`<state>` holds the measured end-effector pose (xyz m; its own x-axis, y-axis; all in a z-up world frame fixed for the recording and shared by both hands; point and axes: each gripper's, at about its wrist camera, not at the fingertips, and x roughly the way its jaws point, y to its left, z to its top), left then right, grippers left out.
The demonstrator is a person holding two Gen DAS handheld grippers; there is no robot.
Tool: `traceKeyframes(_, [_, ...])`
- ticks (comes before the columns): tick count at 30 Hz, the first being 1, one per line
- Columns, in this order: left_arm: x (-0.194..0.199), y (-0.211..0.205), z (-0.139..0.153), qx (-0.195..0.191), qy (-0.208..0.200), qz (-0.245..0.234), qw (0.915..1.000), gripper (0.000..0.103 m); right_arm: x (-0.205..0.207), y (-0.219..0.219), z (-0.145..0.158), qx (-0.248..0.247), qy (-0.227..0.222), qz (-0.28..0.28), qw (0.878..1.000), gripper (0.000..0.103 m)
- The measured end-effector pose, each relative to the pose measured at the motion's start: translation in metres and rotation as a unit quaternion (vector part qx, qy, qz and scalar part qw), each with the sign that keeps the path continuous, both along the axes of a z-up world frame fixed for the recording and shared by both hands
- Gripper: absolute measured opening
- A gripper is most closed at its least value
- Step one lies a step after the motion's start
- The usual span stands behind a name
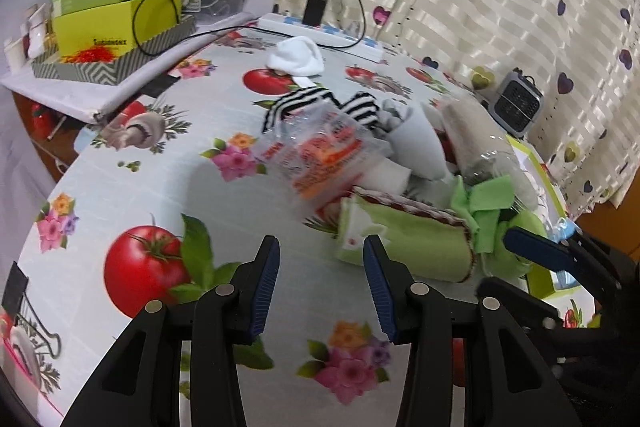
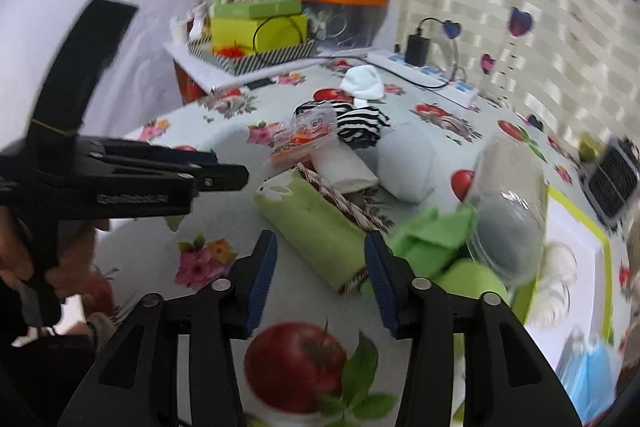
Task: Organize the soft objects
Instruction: 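Grasp green rabbit-print cloth with right tool while left tool approaches clear plastic bag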
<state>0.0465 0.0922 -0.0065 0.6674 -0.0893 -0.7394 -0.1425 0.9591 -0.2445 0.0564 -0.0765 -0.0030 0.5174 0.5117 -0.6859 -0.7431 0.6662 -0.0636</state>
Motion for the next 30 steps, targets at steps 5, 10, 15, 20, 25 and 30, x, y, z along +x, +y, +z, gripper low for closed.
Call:
traceKeyframes(5, [0.001, 0.018, 0.0, -0.012, -0.003, 0.018, 0.9998, 0.043, 0.017, 0.021, -0.009, -0.046, 0.008, 0.022, 0.999, 0.053])
traceKeyframes(10, [0.002, 0.031, -0.001, -0.018, -0.003, 0.034, 0.9992, 0.043, 0.026, 0.038, -0.016, -0.087, 0.012, 0.05, 0.995, 0.053])
traceKeyframes(15, [0.002, 0.034, -0.004, -0.025, -0.001, 0.035, 0.9991, 0.043, 0.034, 0.05, -0.028, -0.135, 0.019, 0.062, 0.989, 0.054])
traceKeyframes(20, [0.002, 0.035, -0.004, -0.027, -0.001, 0.036, 0.999, 0.043, 0.041, 0.055, -0.032, -0.136, 0.029, 0.049, 0.989, 0.055])
traceKeyframes(25, [0.001, 0.036, -0.003, -0.031, -0.002, 0.035, 0.9989, 0.043, 0.036, 0.053, -0.027, -0.119, 0.03, 0.05, 0.991, 0.027])
traceKeyframes(30, [0.001, 0.036, -0.001, -0.032, -0.005, 0.036, 0.9988, 0.043, 0.031, 0.045, -0.02, -0.086, 0.038, 0.048, 0.994, 0.023])
